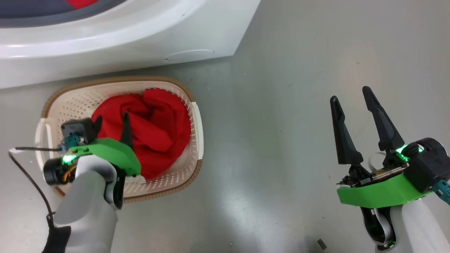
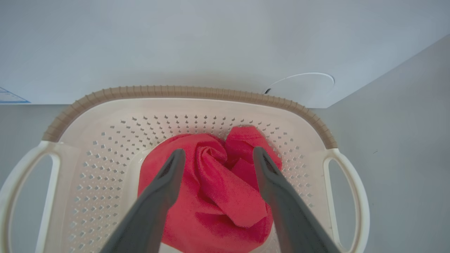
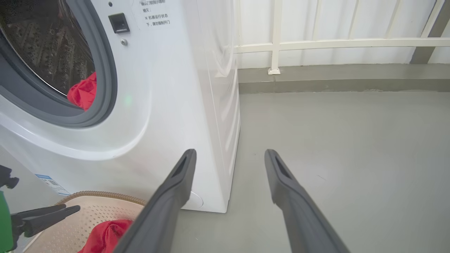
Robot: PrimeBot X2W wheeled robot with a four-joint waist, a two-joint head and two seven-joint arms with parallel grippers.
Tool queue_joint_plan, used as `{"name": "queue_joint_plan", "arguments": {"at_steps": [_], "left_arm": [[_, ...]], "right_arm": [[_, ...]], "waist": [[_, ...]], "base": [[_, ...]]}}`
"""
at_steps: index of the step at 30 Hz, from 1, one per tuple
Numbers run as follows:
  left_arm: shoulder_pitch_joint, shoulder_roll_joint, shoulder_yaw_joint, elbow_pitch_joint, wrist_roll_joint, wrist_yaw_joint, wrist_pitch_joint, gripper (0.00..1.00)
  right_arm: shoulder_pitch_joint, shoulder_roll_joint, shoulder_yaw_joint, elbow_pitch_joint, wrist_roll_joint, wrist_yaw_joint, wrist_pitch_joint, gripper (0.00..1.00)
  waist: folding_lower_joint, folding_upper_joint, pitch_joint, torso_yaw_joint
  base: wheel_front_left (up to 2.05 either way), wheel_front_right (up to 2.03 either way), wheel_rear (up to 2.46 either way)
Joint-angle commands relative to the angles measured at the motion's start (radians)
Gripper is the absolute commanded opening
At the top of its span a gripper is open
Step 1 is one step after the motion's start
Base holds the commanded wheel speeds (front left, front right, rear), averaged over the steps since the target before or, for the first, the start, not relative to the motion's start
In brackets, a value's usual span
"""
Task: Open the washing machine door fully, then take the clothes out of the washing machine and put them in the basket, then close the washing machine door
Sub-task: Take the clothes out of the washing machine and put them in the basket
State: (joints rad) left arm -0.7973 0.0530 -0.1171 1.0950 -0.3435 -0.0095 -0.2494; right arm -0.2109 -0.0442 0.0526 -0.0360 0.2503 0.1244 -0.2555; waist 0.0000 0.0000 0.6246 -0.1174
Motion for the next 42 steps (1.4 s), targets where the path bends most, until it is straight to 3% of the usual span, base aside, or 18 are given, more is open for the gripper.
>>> {"name": "queue_joint_plan", "arguments": {"at_steps": [1, 8, 23, 42], "left_arm": [[0.045, 0.028, 0.030, -0.052, -0.004, -0.005, -0.012, 1.00], [0.154, 0.017, 0.045, -0.263, 0.007, -0.016, -0.012, 1.00], [0.404, 0.006, 0.051, -0.677, 0.049, 0.015, -0.012, 1.00], [0.635, 0.008, 0.078, -0.959, 0.083, 0.103, -0.012, 1.00]], "right_arm": [[0.021, -0.006, 0.021, -0.020, -0.002, 0.006, -0.006, 1.00], [0.041, -0.006, 0.015, -0.013, -0.012, 0.006, -0.006, 1.00], [0.092, -0.006, 0.007, 0.019, -0.042, 0.006, -0.006, 1.00], [0.194, -0.006, -0.026, 0.031, -0.060, 0.006, -0.006, 1.00]], "waist": [[0.0000, 0.0000, -0.015, 0.009], [0.0000, 0.0000, -0.067, 0.035], [0.0000, 0.0000, -0.230, 0.060], [0.0000, 0.0000, -0.415, 0.070]], "base": [[0.00, 0.00, 0.00], [0.00, 0.00, 0.00], [0.00, 0.00, 0.00], [0.00, 0.00, 0.00]]}}
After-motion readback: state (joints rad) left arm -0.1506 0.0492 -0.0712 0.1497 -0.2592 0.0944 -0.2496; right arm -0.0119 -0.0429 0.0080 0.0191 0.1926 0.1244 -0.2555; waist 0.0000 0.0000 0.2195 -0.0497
